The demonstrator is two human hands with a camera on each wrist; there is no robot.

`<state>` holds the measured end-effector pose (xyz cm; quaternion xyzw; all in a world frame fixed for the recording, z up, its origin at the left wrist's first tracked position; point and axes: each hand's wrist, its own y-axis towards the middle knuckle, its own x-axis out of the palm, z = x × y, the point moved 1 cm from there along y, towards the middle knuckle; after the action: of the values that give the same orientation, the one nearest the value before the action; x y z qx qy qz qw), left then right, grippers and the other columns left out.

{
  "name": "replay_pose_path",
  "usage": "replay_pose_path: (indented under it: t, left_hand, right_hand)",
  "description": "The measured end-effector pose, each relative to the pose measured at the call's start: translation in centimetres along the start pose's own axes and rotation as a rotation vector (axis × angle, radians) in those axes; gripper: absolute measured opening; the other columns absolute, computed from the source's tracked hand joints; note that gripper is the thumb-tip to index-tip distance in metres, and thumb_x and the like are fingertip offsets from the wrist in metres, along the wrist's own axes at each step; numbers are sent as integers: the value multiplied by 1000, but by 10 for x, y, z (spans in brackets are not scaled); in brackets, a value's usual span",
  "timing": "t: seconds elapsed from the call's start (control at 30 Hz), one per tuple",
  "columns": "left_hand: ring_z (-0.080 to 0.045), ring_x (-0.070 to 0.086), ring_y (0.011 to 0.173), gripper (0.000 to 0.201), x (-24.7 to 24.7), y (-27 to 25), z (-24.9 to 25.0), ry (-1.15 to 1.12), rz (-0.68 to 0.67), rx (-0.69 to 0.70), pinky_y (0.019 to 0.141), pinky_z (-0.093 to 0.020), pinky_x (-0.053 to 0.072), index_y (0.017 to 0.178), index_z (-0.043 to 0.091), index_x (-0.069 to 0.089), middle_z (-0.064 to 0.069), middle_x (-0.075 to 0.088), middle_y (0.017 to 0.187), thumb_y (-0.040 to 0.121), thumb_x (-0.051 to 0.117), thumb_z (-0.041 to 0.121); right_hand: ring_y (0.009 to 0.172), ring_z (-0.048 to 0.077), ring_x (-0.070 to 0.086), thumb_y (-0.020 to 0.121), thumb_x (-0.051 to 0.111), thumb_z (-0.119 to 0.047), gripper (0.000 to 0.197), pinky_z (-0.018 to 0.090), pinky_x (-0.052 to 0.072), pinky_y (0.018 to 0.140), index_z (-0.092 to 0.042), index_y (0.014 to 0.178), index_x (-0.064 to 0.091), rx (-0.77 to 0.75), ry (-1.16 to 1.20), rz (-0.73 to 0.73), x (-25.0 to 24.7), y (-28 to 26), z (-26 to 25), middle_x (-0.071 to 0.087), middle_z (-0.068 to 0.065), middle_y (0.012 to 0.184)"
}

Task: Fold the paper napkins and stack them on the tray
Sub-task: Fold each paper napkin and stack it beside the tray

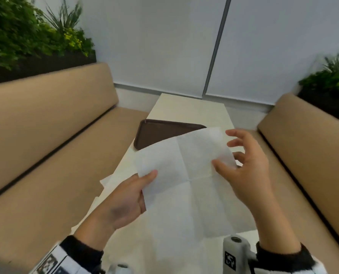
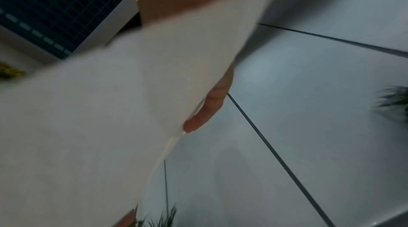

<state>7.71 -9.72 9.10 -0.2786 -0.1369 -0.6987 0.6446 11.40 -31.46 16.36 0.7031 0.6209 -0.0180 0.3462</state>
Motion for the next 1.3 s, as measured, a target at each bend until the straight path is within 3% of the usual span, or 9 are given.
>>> replay_pose_path:
  t: [0.1,0.27,0.33,0.43,0.67,0.77,1.0,1.13,1.3]
  left_hand:
    - [-23,69,99,32,18,13,-8,-17,30,-45,84,-40,57,116,15,64,-5,71,112,90,49,27]
    - [-32,66,97,44,25,26,-14,-139,-34,-142,77,-46,57,128,16,57,-16,67,115,96,36,38]
    - [-32,66,102,47,24,29,-15,-178,-62,-153,83,-45,57,128,11,58,-15,64,122,97,34,36]
    - [-32,66,105,47,24,31,-18,-251,-97,-158,84,-46,55,114,5,69,-16,64,123,88,39,30]
    - [-30,66,106,77,17,40,-23,-289,-88,-105,77,-43,58,119,16,67,-12,66,121,66,60,72]
    - [-25,67,102,83,3,54,-24,75,-52,-32,73,-34,58,125,33,59,-9,67,119,47,90,33]
    - [-21,68,81,32,18,80,-51,677,-207,-84,66,-24,52,79,24,74,1,72,85,84,63,-5]
    - [-15,67,99,32,33,116,-85,837,-219,-153,89,-27,53,92,25,77,5,71,107,85,62,-2]
    - [-19,62,102,34,58,180,-116,750,-132,-154,93,-30,51,101,21,70,-5,63,116,84,60,-7]
  right_hand:
    - [88,6,55,79,74,-12,58,11,45,69,-36,122,45,-31,-39,-32,6,-10,-10,47,-16,106]
    - [124,0,49,85,64,-39,61,18,46,98,-48,134,31,-70,426,-647,17,-32,-26,41,-22,135]
    - [128,-5,41,88,56,-46,49,8,36,99,-46,132,35,-146,313,-529,12,-29,-15,41,-24,135]
    - [123,-11,37,78,65,-55,58,7,36,90,-55,122,28,-8,115,-454,6,-24,16,37,-30,129]
    - [72,9,59,84,66,-6,63,24,53,72,-46,117,31,204,185,-782,0,-29,59,57,2,98]
    - [72,7,56,85,65,-6,44,19,48,71,-39,108,46,199,142,-858,-13,-26,73,60,-6,87]
    - [66,10,61,81,72,-8,20,16,48,73,-22,95,73,432,97,-776,-50,-28,134,70,-19,81]
    - [69,14,62,75,76,-4,25,20,50,67,-20,94,70,519,73,-724,-71,-21,181,67,-8,95]
    - [76,13,64,86,65,-1,15,17,49,64,-13,94,70,637,118,-267,-90,18,238,69,-4,87]
